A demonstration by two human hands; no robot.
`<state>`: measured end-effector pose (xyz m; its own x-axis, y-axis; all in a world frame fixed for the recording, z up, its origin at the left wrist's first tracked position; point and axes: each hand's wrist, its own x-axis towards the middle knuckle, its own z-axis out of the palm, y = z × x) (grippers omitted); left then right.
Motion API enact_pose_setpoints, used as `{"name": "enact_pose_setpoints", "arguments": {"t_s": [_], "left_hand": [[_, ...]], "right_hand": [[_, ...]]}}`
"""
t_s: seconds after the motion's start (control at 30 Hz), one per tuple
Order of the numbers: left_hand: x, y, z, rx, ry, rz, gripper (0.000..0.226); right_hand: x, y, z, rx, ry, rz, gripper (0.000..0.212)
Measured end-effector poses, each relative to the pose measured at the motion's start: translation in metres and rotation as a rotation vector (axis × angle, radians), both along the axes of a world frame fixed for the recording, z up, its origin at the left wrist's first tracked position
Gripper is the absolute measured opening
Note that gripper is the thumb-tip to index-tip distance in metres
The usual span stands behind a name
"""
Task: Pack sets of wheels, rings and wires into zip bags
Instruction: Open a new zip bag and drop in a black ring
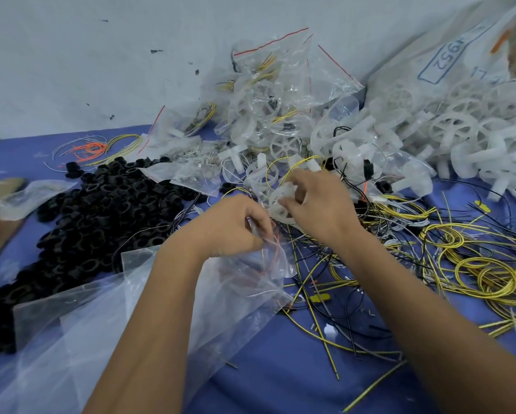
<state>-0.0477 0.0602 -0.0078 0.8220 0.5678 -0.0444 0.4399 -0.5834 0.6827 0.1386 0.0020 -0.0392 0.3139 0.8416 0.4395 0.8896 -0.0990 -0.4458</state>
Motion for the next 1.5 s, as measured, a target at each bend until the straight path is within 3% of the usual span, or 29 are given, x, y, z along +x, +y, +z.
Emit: {"name": "enact_pose_setpoints", "arguments": {"t_s": [0.07,0.13,0.2,0.27,0.37,0.53,0.7,0.8,0.93,1.13,1.27,1.43,1.5], "left_hand": [[-0.003,0.002,0.002,0.001,-0.008,0.011,0.03],[-0.005,0.004,0.004,0.012,-0.027,0.034,0.031],[-0.007,0.006,0.005,0.025,-0.057,0.056,0.034],[-0.009,0.007,0.006,0.045,-0.097,0.075,0.035],[-0.012,0.007,0.008,0.08,-0.16,0.097,0.033],[-0.015,0.007,0.016,0.056,-0.239,0.105,0.036],[-0.013,0.002,0.021,0.049,-0.223,0.056,0.032],[-0.009,-0.002,0.022,0.081,-0.185,0.05,0.03],[-0.006,-0.004,0.024,0.109,-0.193,0.025,0.025],[0.01,-0.018,0.024,0.207,-0.277,-0.037,0.023],[0.016,-0.02,0.018,0.211,-0.293,-0.052,0.021],[0.014,-0.016,0.017,0.224,-0.321,-0.002,0.021],[0.014,-0.016,0.018,0.205,-0.332,-0.019,0.02]], "right_hand": [[-0.005,-0.02,-0.003,0.224,0.341,-0.018,0.009],[-0.01,-0.039,-0.007,0.342,0.81,0.085,0.001],[-0.014,-0.05,-0.009,0.327,1.321,0.316,0.004],[-0.015,-0.053,-0.009,0.251,1.541,0.444,0.011],[-0.015,-0.048,-0.013,0.161,1.44,0.408,0.015],[-0.012,-0.045,-0.024,0.07,0.865,0.205,0.021],[-0.022,-0.046,-0.023,0.12,0.638,0.313,0.001],[-0.028,-0.048,-0.021,0.073,0.643,0.442,0.015],[-0.028,-0.05,-0.018,0.007,0.677,0.498,0.006],[-0.028,-0.049,-0.021,0.035,0.782,0.323,0.01],[-0.029,-0.047,-0.021,0.077,1.02,0.223,0.01],[-0.028,-0.049,-0.019,-0.073,1.307,0.363,0.028],[-0.028,-0.049,-0.018,-0.123,1.292,0.389,0.014]]}}
